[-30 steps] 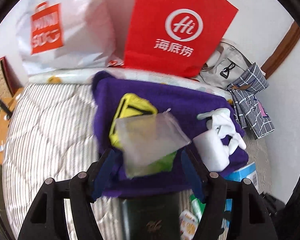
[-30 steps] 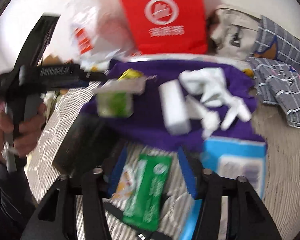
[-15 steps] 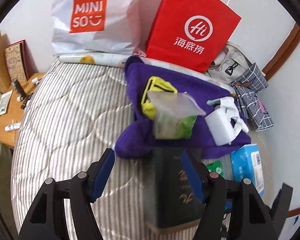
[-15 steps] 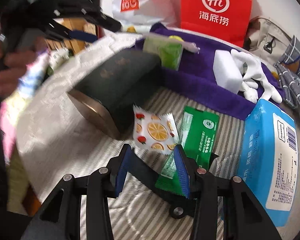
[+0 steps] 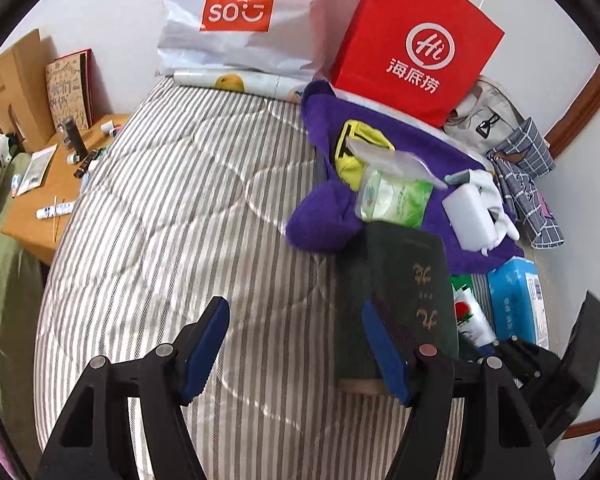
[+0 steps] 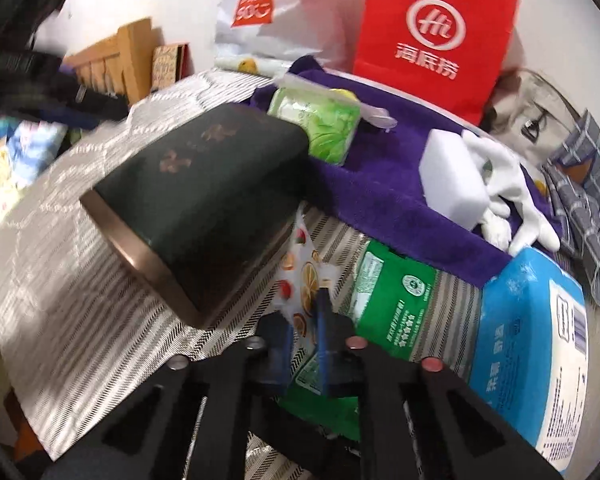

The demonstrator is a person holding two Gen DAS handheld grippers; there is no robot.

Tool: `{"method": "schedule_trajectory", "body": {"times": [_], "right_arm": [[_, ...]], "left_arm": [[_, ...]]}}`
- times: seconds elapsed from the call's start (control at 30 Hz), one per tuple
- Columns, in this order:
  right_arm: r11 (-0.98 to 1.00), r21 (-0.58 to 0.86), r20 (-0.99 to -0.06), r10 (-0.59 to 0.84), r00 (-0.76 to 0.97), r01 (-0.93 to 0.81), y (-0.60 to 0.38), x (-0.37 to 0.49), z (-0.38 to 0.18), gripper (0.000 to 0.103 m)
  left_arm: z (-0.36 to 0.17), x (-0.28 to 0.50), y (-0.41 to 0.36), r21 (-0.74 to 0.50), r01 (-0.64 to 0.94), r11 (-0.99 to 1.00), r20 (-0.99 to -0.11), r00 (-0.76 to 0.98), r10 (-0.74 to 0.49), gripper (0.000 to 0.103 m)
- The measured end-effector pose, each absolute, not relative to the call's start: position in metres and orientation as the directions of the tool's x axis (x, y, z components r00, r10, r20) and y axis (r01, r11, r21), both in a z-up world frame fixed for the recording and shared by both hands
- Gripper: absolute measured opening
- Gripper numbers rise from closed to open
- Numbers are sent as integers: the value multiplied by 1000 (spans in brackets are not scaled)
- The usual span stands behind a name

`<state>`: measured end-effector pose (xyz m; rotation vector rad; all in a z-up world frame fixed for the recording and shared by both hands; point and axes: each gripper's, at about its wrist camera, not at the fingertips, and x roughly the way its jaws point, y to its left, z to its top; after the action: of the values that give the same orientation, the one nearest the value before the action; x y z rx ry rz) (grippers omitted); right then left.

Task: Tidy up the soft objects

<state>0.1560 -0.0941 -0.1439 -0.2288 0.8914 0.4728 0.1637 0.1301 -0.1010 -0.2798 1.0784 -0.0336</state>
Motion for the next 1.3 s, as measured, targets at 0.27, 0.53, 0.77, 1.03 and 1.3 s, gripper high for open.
{"method": "schedule_trajectory", "body": {"times": [0.27, 0.53, 0.77, 1.03, 1.3], "right_arm": [[890, 194, -741, 409, 533, -413, -134, 129, -117, 3], [917, 189, -731, 370, 573, -350, -170, 77, -107, 4], [932, 203, -714, 350, 606, -299, -214, 38, -103, 4], [957, 200, -732, 290, 616, -211, -260, 20, -125, 4], [953, 245, -742, 302, 599, -176, -284, 24, -148, 4]], "left_arm": [[-100, 137, 112, -250, -80, 965, -857, 482, -182, 67], [-86, 98, 62, -295, 101, 950, -813, 495, -305, 67], [-89, 78, -1, -239, 245, 940, -828, 453, -329, 67], [-113, 76, -51, -176, 335, 925, -858, 408, -311, 67], [-126, 98, -71, -168, 365, 915, -847, 422, -324, 67]]}}
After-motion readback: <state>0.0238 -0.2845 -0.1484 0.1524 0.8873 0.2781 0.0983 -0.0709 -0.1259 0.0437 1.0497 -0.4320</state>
